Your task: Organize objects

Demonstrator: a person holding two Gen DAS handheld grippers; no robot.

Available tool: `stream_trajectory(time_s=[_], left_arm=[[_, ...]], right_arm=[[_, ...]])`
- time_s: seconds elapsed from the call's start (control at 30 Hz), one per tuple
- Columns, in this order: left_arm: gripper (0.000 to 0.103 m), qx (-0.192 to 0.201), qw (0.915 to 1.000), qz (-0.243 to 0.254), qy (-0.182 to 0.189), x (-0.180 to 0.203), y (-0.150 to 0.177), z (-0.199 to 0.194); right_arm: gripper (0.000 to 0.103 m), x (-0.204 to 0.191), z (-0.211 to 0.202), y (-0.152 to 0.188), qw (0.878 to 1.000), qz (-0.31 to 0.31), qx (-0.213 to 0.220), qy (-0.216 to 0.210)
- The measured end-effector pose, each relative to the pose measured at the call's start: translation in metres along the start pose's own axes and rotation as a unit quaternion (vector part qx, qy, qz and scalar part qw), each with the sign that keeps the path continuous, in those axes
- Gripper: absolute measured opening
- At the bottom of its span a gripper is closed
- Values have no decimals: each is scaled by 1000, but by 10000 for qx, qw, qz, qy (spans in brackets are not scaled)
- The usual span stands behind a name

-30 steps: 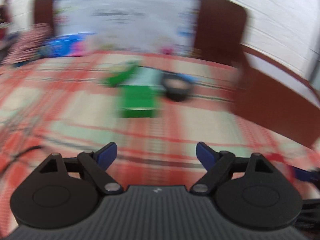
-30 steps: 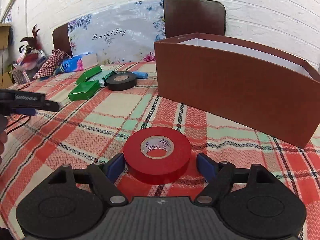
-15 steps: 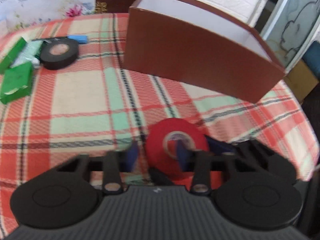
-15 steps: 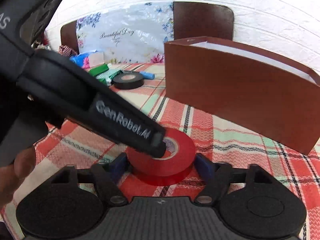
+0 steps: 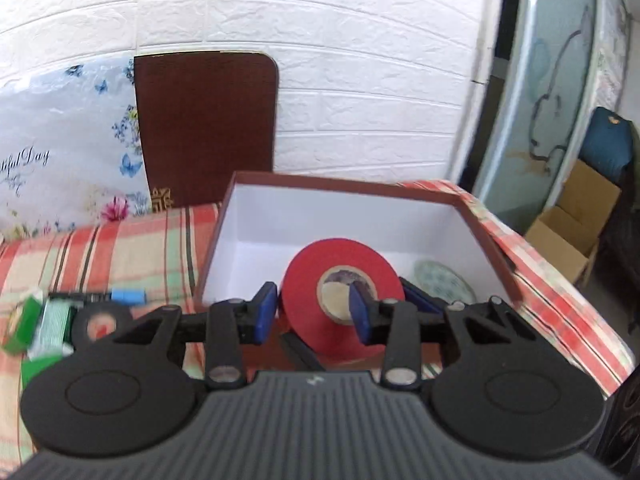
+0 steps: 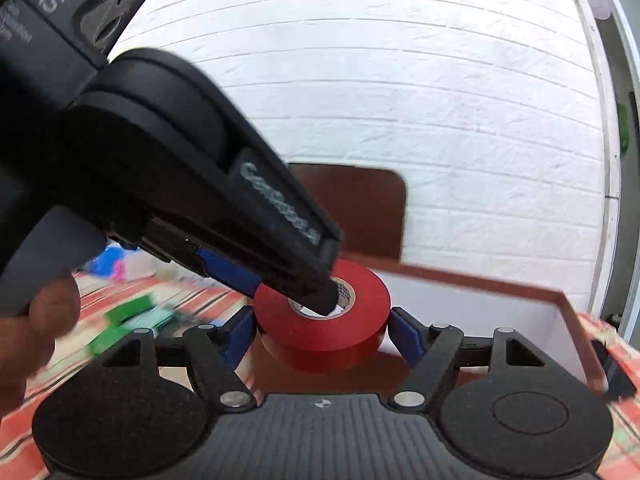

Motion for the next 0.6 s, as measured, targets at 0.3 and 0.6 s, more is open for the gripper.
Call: stream_trajectory(time_s=[0.3, 0.6], left_arm=[[77, -66, 9971, 330, -686, -13, 14, 24], [81, 74, 9969, 295, -721, -29, 58, -43]], right_arm=[[77, 22, 51, 21, 9983, 240, -363, 391], [78, -19, -28, 28, 9998, -130, -73, -99]])
Point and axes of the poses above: each gripper's, at about its wrist camera, not at the fingertips, and z roughly the way its jaws point, x to its right, y to its underside, the point moved 5 cm from there along z, roughly the way its jaws point, and after that the axes turned 14 degrees about x, right-handed, at the moved point
